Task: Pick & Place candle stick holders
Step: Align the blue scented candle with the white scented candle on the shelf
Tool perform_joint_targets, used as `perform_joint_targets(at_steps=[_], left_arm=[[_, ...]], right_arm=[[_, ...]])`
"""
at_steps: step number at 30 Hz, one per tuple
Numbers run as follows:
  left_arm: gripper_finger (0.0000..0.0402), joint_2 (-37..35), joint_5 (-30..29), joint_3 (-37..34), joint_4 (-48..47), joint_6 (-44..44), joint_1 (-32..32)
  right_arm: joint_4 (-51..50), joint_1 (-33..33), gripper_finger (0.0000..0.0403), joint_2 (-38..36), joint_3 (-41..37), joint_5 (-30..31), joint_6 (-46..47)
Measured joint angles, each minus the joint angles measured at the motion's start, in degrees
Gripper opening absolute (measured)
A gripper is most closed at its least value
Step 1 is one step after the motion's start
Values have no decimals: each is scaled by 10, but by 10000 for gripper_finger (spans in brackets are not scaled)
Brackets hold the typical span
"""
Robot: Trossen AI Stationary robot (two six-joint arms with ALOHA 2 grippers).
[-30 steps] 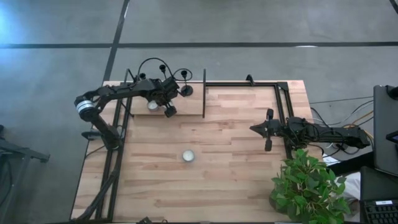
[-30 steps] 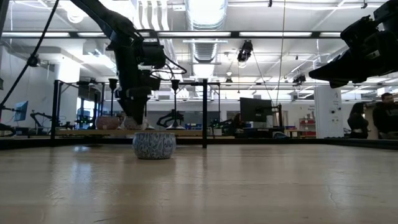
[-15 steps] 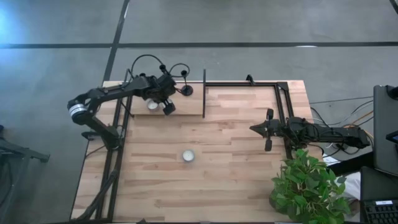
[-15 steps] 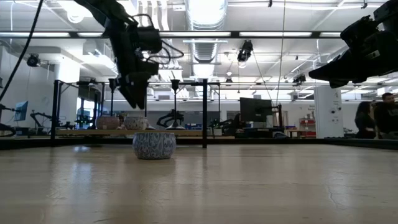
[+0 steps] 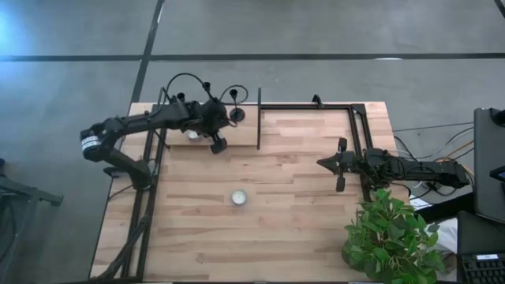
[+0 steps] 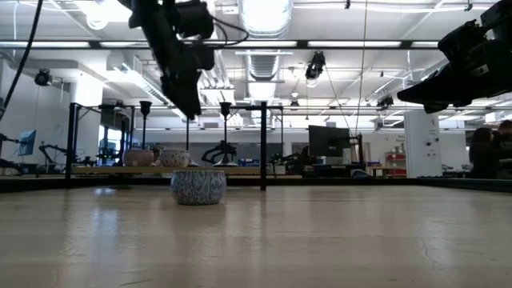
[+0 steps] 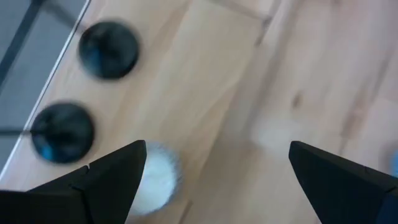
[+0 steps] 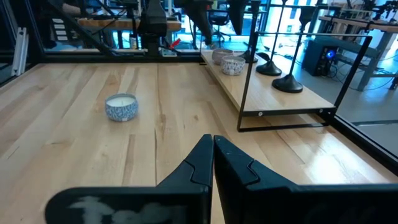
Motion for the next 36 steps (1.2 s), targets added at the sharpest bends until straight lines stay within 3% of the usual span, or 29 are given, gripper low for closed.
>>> perform_joint_targets(at_steps=[16,27,36], left_arm=[[399,4,2,9,14,-15,-178],[399,55,50,-11,24,-13,-306],[399,118,48,-11,83,-29,-337]], right_arm=[[0,0,8,0,0,0,0],[0,0,8,0,0,0,0],[0,0,8,0,0,0,0]])
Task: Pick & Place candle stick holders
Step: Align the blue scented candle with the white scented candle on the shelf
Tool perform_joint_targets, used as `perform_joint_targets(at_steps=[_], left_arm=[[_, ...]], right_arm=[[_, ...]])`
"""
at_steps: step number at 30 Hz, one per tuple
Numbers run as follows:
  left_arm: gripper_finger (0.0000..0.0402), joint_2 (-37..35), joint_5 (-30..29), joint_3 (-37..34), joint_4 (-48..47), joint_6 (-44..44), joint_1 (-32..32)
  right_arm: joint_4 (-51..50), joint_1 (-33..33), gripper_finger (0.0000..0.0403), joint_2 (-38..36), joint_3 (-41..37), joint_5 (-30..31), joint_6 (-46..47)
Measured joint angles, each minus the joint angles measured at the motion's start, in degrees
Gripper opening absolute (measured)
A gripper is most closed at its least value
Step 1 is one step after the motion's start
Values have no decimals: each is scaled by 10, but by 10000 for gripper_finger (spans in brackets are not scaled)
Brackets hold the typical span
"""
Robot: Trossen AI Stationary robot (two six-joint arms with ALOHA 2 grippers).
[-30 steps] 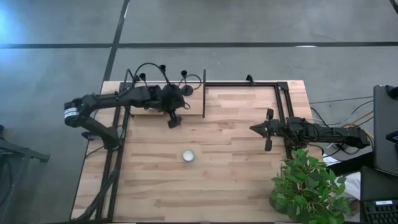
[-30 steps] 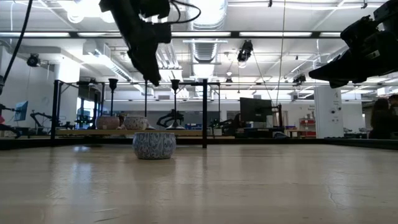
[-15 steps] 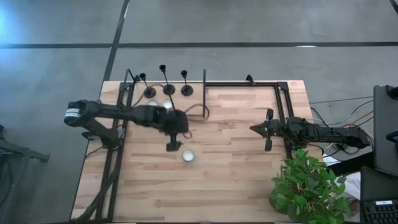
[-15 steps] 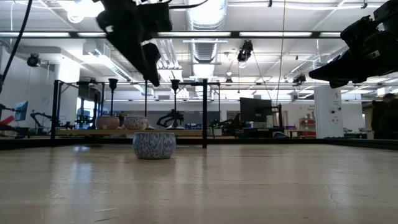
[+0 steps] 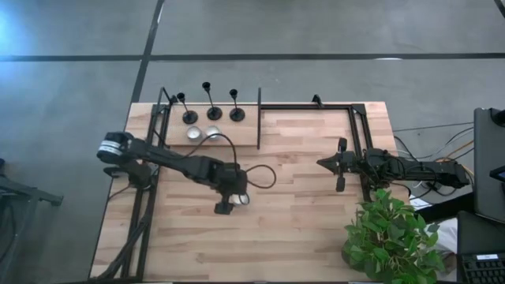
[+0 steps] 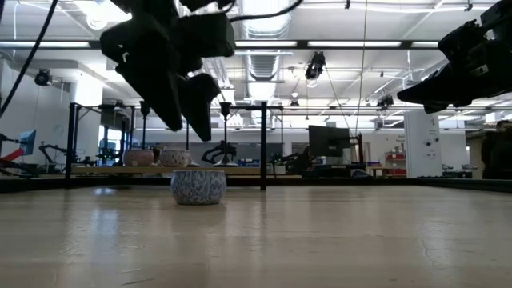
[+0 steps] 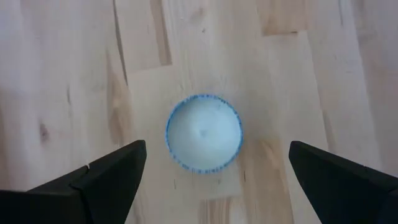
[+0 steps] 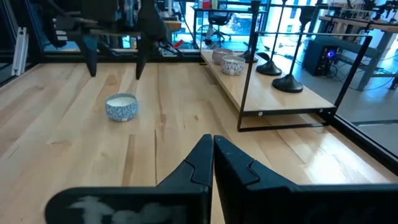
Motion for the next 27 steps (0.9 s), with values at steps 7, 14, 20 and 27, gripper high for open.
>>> perform_joint_targets(at_steps=[7,14,20,27], left_arm=[[399,34,0,0,14,0,0],[399,59,-5,0,28,3,1],[399,80,-6,0,40,3,1],[399,115,-6,0,56,2,1]], right_arm=[[0,0,8,0,0,0,0],[0,0,8,0,0,0,0],[0,0,8,0,0,0,0],[0,0,8,0,0,0,0]])
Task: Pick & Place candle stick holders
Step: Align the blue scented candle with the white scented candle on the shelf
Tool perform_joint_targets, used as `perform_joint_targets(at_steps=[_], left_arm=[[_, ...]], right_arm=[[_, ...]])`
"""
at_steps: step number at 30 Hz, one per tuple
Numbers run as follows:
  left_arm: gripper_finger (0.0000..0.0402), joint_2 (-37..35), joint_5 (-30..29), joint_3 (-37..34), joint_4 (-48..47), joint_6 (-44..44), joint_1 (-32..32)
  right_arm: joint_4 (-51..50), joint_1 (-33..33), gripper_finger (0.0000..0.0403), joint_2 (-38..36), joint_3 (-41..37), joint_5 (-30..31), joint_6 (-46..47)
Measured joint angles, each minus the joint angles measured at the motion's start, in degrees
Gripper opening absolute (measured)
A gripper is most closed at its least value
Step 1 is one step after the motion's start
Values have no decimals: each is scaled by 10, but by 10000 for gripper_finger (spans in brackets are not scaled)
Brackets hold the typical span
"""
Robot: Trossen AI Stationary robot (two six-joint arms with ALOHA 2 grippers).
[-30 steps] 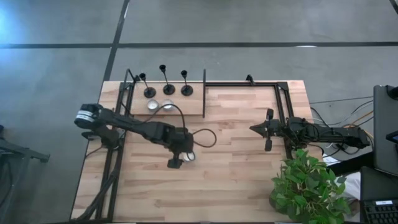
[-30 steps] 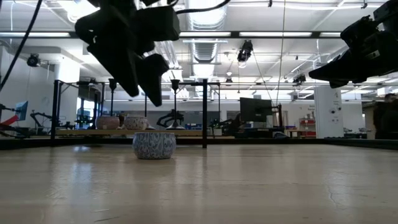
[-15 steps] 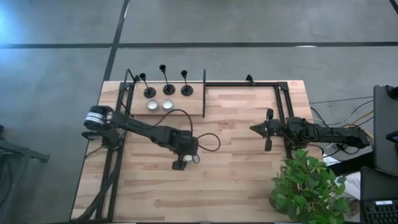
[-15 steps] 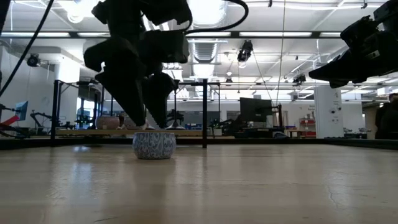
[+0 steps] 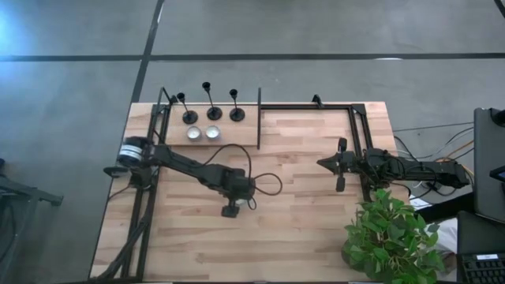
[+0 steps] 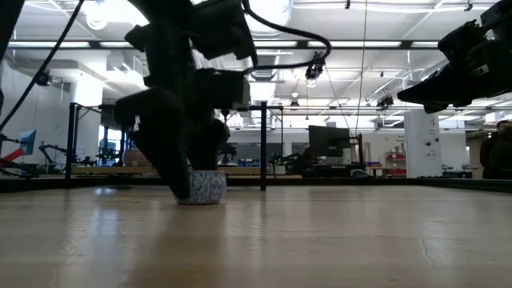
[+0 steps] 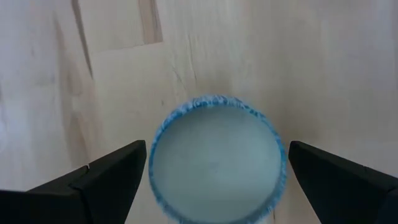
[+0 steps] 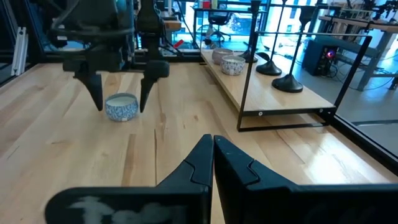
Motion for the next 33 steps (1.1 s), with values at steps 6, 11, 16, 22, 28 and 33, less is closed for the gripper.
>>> perform_joint_targets(at_steps=[6,11,16,22,28,33], left_arm=[[399,19,-1,0,20,0,0],[397,24,-2,1,25,0,0],[393,24,-6,1,26,-3,0],[355,24,-11,1,28,-5,-1],[306,24,-14,1,29,-11,-1],[302,24,-14,1,28,-12,-1]], right_arm=[[0,0,8,0,0,0,0],[0,0,8,0,0,0,0],[0,0,8,0,0,0,0],[0,0,8,0,0,0,0],[0,0,8,0,0,0,0],[0,0,8,0,0,0,0]])
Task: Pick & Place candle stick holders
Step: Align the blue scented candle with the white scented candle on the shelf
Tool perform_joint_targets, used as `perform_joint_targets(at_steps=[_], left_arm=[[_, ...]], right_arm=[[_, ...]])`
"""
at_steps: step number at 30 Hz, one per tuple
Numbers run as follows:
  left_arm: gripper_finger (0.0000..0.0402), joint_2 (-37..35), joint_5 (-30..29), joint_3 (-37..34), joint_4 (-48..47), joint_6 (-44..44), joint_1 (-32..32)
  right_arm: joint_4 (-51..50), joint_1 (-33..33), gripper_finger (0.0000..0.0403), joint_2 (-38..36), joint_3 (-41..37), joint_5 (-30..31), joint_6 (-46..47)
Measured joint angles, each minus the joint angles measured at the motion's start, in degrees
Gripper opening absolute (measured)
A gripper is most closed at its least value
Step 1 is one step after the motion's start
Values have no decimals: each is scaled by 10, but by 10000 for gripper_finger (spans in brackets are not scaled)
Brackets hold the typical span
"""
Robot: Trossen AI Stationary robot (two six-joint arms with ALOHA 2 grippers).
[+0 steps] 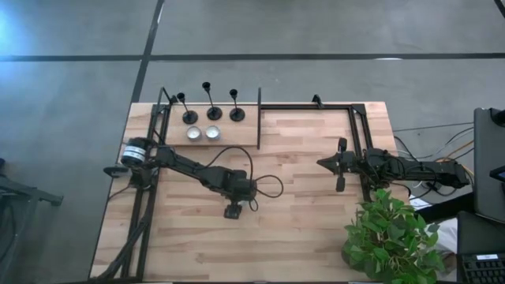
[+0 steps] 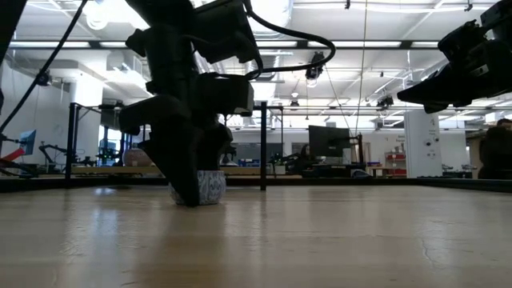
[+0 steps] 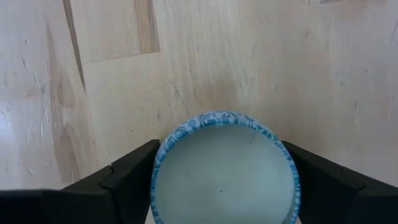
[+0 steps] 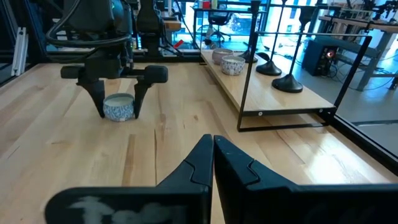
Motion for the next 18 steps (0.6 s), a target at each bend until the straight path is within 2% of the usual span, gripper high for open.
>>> perform_joint_targets(at_steps=[14,18], left_arm=[[304,-1,-11,12,-47,4,4],[304,1,-35,34,-82,9,6]], right_arm=[[0,0,8,0,0,0,0],[0,0,8,0,0,0,0]])
